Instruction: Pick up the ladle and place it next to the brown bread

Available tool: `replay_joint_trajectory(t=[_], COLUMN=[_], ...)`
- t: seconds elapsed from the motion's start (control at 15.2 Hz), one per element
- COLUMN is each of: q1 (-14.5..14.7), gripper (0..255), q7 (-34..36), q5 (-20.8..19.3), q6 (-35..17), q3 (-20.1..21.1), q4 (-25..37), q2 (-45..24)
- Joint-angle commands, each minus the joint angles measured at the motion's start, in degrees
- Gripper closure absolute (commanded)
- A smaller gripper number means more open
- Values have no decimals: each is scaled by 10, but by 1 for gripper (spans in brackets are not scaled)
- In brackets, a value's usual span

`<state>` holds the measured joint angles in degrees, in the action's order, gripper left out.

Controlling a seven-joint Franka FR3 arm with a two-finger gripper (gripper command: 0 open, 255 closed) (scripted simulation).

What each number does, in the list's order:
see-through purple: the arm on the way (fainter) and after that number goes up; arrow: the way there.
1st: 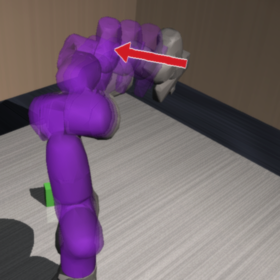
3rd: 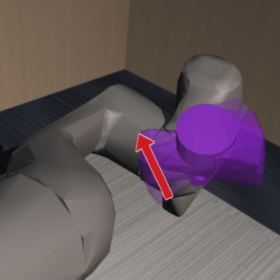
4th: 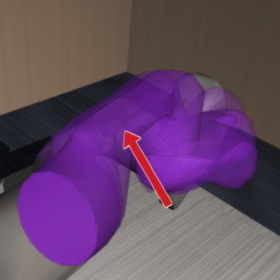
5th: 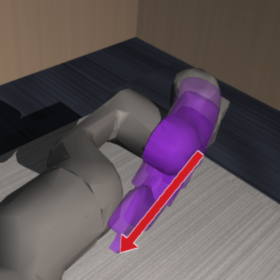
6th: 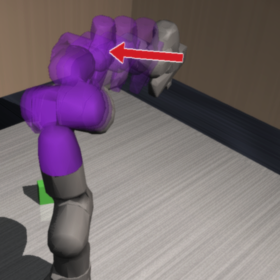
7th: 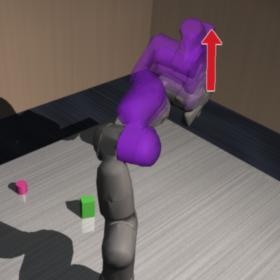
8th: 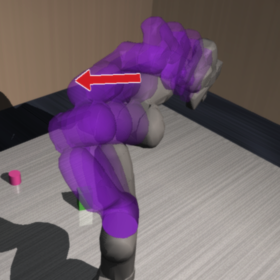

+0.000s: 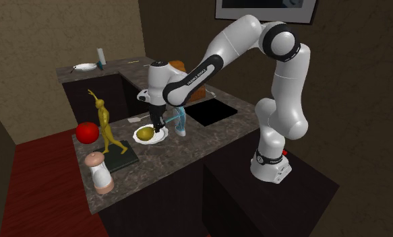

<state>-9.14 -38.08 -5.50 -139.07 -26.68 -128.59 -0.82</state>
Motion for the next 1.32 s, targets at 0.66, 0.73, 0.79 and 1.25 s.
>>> replay_joint_trajectory(t=[0.66, 0.73, 0.79, 1.25], q1=[2, 2, 2, -14], gripper=[255, 255, 255, 255], q7=[11, 11, 11, -12], q5=[-22, -23, -24, -44], q6=[95, 103, 110, 135], q3=[4, 5, 5, -9], q4=[48, 53, 58, 41], q2=[51, 54, 57, 105])
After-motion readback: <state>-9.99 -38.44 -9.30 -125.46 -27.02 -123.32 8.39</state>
